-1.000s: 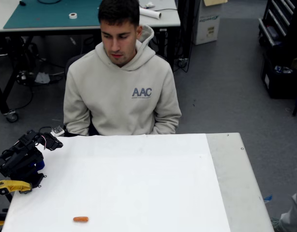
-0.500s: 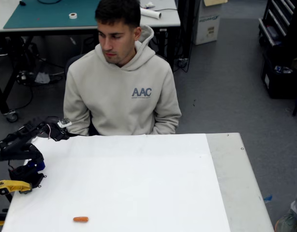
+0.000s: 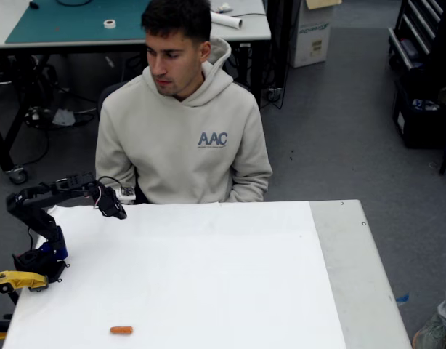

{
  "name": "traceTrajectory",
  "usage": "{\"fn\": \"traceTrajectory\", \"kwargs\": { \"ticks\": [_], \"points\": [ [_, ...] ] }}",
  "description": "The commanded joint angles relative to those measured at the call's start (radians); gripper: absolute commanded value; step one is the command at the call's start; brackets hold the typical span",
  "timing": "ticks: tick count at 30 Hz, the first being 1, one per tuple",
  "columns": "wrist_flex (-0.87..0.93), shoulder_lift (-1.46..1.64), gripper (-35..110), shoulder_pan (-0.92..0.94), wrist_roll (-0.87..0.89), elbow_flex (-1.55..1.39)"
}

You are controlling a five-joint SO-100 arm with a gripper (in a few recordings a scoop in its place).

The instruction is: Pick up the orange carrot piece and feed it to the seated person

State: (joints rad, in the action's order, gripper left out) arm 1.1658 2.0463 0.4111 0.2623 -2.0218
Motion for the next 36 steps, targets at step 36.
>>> {"fn": "traceTrajectory", "kwargs": {
  "ticks": [36],
  "points": [
    [0.018,-0.485,-2,0.899,-0.723,0.517]
  ]
}}
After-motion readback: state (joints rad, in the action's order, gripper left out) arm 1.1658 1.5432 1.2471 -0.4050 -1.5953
